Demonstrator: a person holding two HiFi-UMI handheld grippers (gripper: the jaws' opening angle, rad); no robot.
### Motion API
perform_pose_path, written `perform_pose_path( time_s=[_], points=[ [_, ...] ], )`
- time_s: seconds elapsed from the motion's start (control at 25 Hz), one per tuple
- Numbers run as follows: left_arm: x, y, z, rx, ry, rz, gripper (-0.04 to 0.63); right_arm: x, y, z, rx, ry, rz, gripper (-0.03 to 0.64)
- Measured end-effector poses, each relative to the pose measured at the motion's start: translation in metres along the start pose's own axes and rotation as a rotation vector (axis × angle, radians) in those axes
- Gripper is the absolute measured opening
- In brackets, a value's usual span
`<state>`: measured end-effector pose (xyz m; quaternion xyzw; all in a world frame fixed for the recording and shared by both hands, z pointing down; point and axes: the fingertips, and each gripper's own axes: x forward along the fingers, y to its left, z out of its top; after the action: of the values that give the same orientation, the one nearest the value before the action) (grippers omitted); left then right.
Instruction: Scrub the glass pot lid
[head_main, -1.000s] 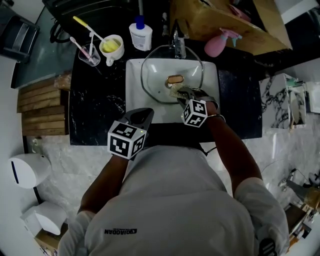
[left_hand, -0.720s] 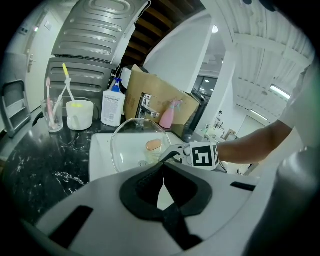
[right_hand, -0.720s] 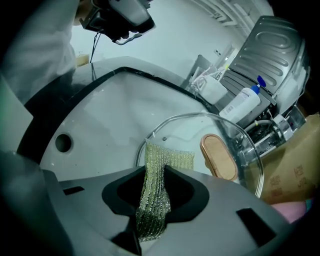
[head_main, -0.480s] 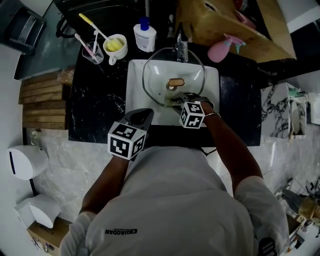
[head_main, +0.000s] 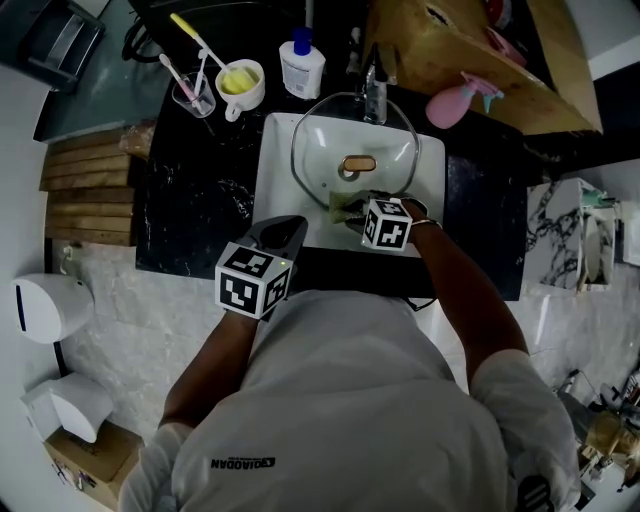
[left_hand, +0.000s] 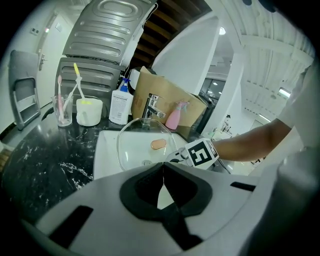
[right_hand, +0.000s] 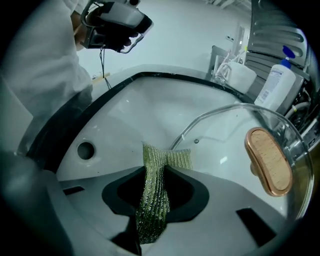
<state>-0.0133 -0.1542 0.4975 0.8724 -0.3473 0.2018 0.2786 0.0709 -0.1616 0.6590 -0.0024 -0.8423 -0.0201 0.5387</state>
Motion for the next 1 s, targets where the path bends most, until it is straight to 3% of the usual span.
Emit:
perform_pose_path(
  time_s=[0.48, 1.0],
  points=[
    [-0.004, 0.002, -0.002, -0.013, -0.004, 0.012, 0.015, 0.006, 0.016, 0.004, 0.033, -0.018, 0.114, 0.121],
    [-0.009, 0.003, 0.0, 0.011, -0.001, -0.015, 0.015, 0.005, 0.017, 0.012, 0.073, -0.021, 0.121, 0.1]
  ],
)
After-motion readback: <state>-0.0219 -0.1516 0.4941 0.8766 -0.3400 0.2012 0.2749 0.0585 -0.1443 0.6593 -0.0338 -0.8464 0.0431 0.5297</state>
